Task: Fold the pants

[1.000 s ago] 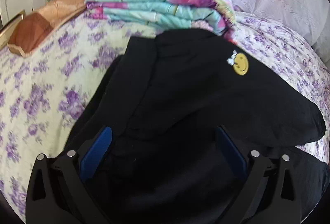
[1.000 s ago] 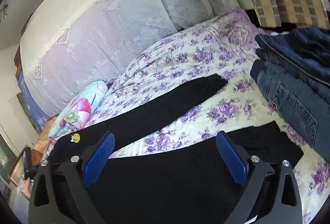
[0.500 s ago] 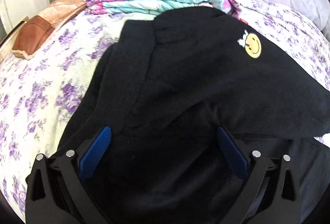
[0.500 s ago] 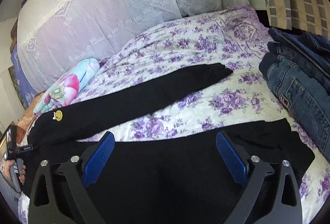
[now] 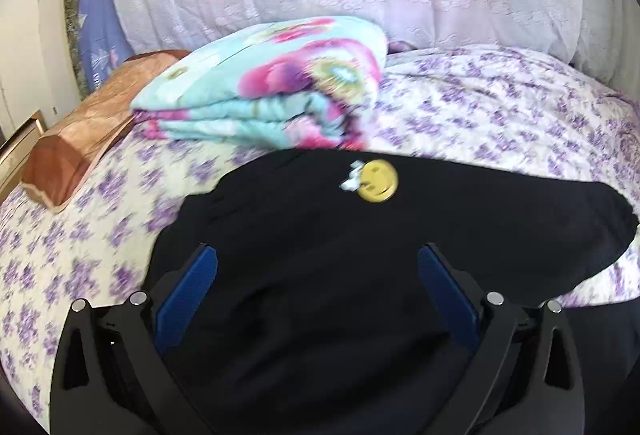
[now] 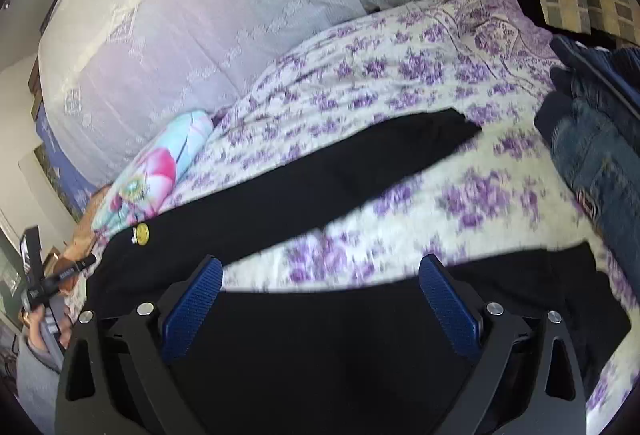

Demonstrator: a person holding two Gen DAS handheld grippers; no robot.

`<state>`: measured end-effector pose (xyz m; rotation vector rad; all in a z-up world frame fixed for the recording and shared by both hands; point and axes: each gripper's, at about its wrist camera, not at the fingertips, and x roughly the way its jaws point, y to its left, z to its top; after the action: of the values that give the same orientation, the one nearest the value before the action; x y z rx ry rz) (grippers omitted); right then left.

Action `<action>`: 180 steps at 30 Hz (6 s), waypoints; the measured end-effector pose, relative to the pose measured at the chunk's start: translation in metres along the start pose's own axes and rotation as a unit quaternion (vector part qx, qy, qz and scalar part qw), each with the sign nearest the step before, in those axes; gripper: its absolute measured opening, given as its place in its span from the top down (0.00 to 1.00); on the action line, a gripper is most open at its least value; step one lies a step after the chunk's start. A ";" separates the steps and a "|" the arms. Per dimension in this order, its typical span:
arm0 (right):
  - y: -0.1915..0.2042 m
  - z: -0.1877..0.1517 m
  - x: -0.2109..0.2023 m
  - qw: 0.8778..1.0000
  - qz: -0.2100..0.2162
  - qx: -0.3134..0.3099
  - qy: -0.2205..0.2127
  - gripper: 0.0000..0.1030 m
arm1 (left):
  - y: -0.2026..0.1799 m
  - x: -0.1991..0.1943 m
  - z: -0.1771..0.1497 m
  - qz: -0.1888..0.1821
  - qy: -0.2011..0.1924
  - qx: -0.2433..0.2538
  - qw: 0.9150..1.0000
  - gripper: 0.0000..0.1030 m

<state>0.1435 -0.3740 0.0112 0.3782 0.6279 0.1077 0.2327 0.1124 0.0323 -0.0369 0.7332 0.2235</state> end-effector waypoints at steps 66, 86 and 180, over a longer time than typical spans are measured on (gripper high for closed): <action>-0.188 0.140 0.212 0.990 0.001 0.114 0.078 0.91 | 0.126 0.145 0.055 -0.106 0.137 -0.083 0.981 0.04; -0.190 0.138 0.211 0.989 0.008 0.124 0.077 0.92 | 0.170 0.145 0.051 -0.154 0.143 -0.162 0.964 0.15; -0.126 0.104 -0.014 0.994 0.049 0.100 -0.005 0.95 | 0.215 0.152 0.025 -0.266 0.149 -0.205 0.930 0.89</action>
<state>0.1917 -0.5266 0.0493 0.6021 0.6127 0.1367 0.3123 0.3534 -0.0414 -0.6753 0.9392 -0.1585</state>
